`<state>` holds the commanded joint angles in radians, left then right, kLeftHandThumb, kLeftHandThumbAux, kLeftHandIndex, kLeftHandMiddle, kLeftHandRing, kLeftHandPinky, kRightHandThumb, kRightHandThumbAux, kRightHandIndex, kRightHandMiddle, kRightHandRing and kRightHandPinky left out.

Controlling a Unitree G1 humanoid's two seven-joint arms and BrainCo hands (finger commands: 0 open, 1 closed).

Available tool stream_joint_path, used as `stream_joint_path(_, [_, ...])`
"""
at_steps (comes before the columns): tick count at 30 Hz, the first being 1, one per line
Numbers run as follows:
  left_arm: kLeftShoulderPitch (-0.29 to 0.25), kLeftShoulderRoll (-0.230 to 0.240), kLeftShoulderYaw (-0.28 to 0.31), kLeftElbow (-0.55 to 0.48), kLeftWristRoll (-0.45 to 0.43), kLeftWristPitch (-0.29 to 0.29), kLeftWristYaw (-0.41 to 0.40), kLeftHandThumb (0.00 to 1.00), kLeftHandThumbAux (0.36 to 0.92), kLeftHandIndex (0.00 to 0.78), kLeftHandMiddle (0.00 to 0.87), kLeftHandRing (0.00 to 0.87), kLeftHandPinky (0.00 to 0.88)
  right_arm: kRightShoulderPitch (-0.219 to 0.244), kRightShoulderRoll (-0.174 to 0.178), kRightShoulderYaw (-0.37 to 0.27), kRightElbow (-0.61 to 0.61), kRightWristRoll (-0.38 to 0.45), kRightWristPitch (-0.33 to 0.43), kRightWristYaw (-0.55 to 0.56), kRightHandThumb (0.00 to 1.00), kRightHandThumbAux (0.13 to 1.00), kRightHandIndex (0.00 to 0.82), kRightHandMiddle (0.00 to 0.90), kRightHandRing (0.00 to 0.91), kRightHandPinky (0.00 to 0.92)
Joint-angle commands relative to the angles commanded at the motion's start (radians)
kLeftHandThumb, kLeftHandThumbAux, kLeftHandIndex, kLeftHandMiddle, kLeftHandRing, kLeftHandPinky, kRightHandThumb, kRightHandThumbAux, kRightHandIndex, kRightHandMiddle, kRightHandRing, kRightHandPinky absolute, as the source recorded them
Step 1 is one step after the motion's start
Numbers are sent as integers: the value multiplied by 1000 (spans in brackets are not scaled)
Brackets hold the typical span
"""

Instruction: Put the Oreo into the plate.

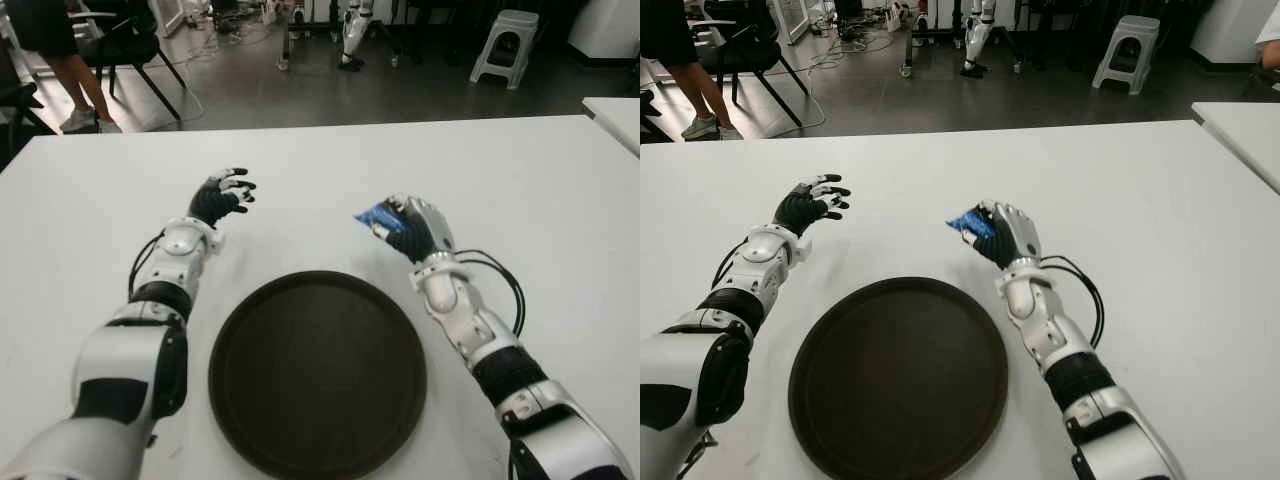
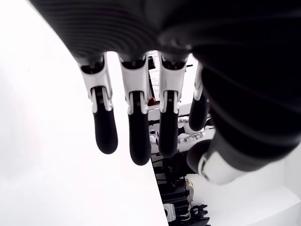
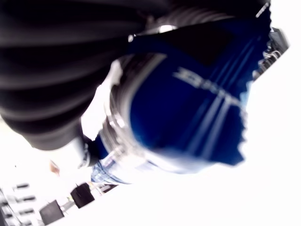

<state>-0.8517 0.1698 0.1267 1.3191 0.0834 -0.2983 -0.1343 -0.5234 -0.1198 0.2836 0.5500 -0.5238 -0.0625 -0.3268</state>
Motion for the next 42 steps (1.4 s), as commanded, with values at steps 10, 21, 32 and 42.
stream_joint_path(10, [1, 1, -2, -1, 2, -2, -1, 95, 701, 210, 331, 346, 375, -16, 47, -22, -129, 45, 5, 39, 854, 674, 408, 534, 824, 821])
stream_joint_path(21, [0, -1, -2, -2, 0, 2, -3, 110, 720, 205, 326, 337, 363, 8, 79, -50, -184, 85, -61, 25, 852, 677, 402, 525, 817, 807])
stream_joint_path(32, [-2, -5, 4, -2, -6, 6, 4, 131, 692, 208, 334, 353, 384, 22, 95, -82, -206, 126, -88, 36, 850, 679, 397, 523, 815, 796])
stream_joint_path(42, [-1, -7, 6, -3, -6, 6, 0, 132, 690, 209, 330, 352, 381, 87, 142, -64, -272, 175, -99, 76, 850, 679, 397, 527, 817, 794])
